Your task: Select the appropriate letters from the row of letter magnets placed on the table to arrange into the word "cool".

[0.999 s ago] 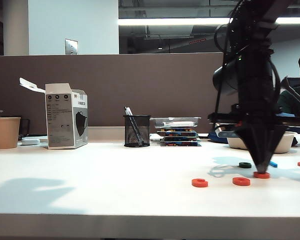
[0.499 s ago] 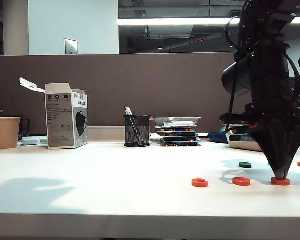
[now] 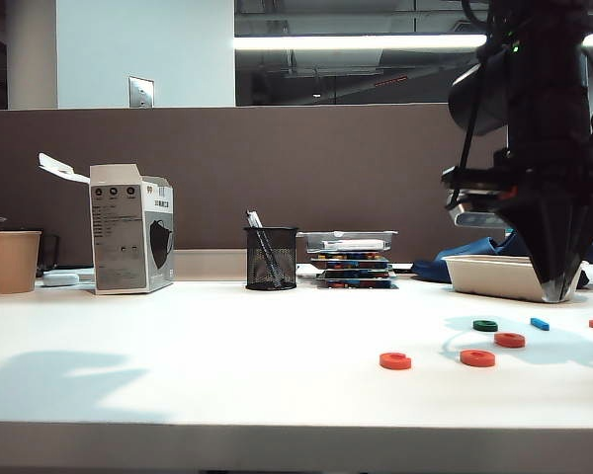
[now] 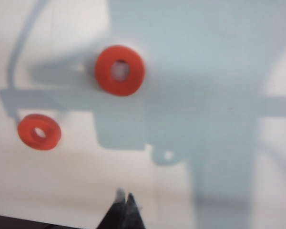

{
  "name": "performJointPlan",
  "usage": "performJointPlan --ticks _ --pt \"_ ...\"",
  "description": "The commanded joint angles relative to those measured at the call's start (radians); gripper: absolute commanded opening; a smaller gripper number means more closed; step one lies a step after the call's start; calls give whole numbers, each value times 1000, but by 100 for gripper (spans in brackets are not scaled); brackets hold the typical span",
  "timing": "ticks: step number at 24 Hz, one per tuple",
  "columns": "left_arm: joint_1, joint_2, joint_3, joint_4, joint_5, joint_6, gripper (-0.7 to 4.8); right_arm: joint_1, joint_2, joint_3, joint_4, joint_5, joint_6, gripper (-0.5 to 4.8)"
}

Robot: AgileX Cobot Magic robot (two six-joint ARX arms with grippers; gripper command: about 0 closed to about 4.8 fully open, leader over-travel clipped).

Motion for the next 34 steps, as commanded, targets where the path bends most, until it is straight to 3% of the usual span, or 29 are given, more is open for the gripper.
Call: performJointPlan --ticks 1,7,12,34 --pt "-1 -2 4 9 -2 5 -4 0 -6 0 32 6 -4 -9" --pt "-1 -2 4 9 -2 5 -4 0 6 0 283 15 51 -9" --pt "-2 -2 4 9 -2 5 -4 0 94 0 205 50 46 -9" --pt "-2 -2 4 9 -2 5 -4 0 113 0 242 42 43 -9"
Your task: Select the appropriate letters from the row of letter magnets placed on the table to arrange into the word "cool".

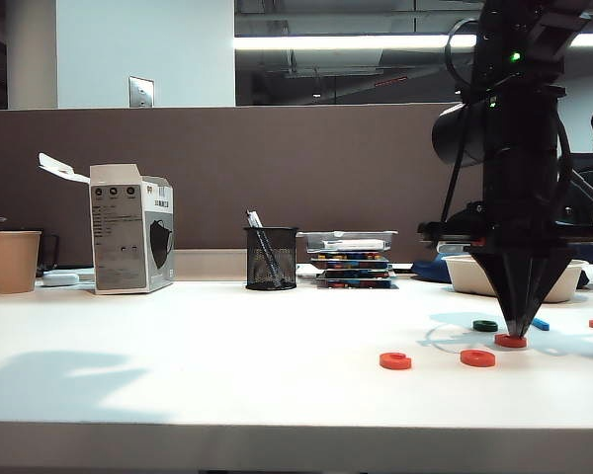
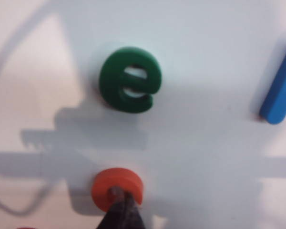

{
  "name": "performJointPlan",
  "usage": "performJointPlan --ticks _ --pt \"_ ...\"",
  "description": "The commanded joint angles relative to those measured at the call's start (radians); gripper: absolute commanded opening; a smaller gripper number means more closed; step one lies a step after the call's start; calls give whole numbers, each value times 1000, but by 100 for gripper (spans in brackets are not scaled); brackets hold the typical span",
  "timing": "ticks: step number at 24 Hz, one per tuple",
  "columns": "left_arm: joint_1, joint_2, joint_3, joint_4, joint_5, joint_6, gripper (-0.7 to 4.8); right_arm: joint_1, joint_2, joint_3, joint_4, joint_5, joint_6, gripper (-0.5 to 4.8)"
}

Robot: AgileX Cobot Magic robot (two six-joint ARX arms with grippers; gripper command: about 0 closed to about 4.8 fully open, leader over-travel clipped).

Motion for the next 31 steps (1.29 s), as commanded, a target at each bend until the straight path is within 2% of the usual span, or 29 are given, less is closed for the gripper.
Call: performJointPlan --ticks 1,11,16,22,31 --pt "-1 -2 4 9 -2 5 -4 0 6 -2 31 -3 0 -9" --pt "-2 -2 4 9 -2 5 -4 1 59 -13 -34 -3 8 -9" --pt "-1 -2 4 9 -2 5 -4 1 53 -76 -37 -45 3 -9" --pt "-1 -2 4 9 -2 5 -4 3 -5 -145 -34 -47 1 -9" --pt "-1 -2 4 9 -2 5 -4 3 -43 -147 -79 -47 0 -8"
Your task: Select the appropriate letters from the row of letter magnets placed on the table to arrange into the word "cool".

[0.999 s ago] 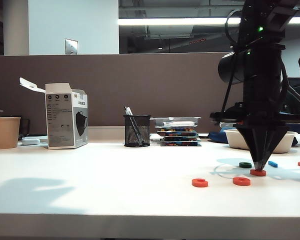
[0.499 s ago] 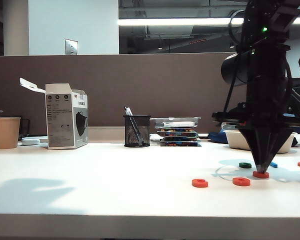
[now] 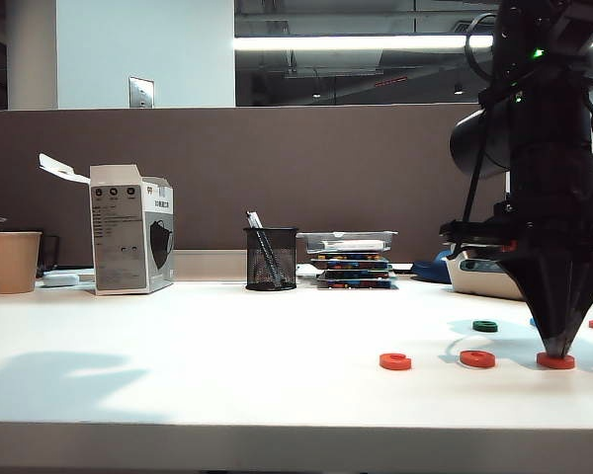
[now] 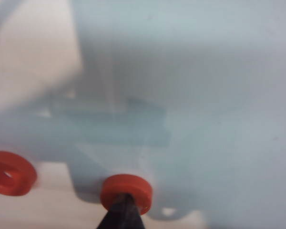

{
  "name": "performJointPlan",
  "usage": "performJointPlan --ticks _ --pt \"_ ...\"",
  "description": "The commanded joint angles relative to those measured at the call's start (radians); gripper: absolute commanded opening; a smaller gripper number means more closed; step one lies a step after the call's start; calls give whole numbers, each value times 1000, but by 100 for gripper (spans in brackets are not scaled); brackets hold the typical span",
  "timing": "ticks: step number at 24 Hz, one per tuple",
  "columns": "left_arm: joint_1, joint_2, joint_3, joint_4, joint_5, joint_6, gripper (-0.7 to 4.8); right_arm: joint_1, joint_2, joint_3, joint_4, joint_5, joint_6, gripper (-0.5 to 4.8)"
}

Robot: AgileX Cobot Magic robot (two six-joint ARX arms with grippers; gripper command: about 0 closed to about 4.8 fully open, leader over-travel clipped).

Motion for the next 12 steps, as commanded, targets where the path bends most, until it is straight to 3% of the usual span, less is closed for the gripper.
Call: performJointPlan --ticks 1,12 --pt "-1 -2 4 9 -2 5 -4 2 13 -16 -10 11 -2 -9" --pt "-1 -2 4 9 -2 5 -4 2 -39 -16 -16 11 -3 -9"
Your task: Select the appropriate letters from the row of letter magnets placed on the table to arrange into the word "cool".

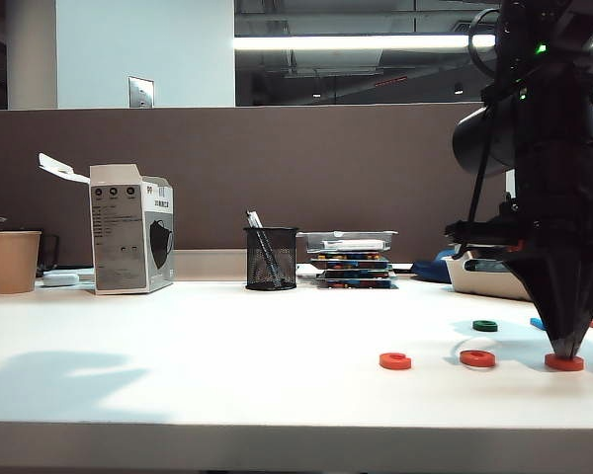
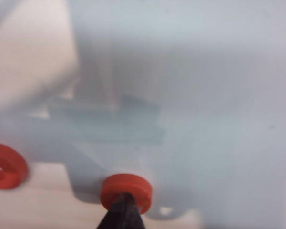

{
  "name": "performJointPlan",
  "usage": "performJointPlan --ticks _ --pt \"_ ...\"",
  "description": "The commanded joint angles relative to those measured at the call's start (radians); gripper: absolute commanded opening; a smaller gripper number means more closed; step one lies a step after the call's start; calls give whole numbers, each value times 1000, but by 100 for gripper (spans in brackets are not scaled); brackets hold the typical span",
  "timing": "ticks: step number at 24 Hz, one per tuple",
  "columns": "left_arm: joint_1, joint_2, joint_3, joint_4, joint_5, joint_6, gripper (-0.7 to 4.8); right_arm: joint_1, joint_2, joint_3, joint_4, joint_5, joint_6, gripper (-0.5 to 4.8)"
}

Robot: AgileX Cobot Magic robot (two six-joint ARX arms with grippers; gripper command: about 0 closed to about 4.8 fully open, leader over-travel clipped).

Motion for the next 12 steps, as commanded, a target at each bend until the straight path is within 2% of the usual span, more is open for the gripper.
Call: performJointPlan --ticks 1,12 --pt "-1 -2 4 9 -2 5 -4 2 -10 -1 -8 6 -3 -8" --pt "-1 -2 4 9 -2 5 -4 1 -44 6 -8 6 -2 -9"
